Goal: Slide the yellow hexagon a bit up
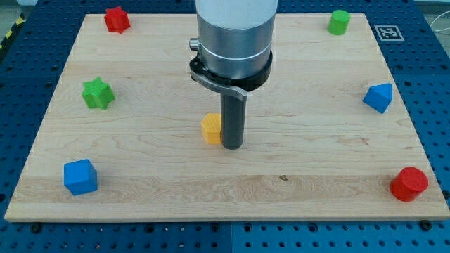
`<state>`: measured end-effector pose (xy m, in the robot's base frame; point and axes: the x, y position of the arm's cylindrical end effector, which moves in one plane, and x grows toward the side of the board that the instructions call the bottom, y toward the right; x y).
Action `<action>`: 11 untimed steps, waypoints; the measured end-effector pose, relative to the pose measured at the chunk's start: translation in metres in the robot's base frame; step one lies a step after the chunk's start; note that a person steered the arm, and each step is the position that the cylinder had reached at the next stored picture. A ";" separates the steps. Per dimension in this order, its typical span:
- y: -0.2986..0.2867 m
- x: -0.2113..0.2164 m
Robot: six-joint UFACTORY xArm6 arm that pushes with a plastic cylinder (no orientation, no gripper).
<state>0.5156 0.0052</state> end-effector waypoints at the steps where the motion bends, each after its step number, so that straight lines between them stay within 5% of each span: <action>1: 0.001 0.039; 2: -0.002 0.064; 4: -0.030 0.018; 6: 0.003 -0.024; 9: -0.005 0.008; 11: -0.023 -0.021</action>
